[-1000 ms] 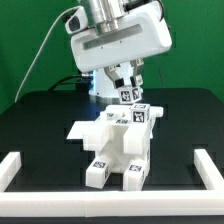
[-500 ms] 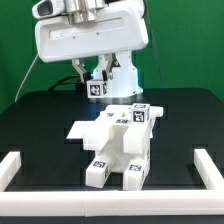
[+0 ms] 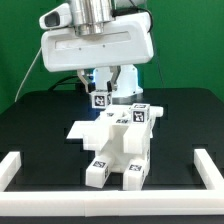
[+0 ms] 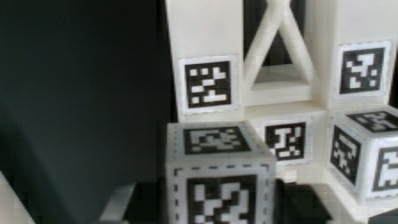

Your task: Assemble chair

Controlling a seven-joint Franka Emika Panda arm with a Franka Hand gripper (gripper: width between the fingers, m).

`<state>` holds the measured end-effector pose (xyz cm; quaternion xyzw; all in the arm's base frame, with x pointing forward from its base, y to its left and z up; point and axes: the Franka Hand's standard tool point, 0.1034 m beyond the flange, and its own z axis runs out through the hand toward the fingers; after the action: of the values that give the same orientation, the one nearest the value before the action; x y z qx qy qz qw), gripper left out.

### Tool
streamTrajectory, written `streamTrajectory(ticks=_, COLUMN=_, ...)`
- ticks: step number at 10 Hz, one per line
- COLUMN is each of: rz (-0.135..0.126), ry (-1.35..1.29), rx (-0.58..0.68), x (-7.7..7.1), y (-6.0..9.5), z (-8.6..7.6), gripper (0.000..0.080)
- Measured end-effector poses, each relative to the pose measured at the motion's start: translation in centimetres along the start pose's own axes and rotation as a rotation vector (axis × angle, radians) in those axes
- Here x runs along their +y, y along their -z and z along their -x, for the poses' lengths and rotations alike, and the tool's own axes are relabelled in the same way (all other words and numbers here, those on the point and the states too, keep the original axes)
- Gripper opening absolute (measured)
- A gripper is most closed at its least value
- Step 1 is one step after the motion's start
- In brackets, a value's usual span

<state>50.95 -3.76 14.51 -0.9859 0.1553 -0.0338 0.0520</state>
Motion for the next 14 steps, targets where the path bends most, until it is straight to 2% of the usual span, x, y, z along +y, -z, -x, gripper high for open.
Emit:
streamTrajectory(ticks=2, rz=0.008, ry=0.002, rx=-0.007, x=0.1, y=-0.5, z=0.2, gripper=0.0278)
streamTrajectory(ticks=9, rz=0.000, ry=-0.016, rx=0.008, x=-0.2, y=-0.6, z=-0.5, gripper=0.0278)
streamTrajectory(ticks=14, rz=0.017, ry=-0.016, rx=0.030, x=-0.1, y=-1.4, z=-0.9, gripper=0.0278)
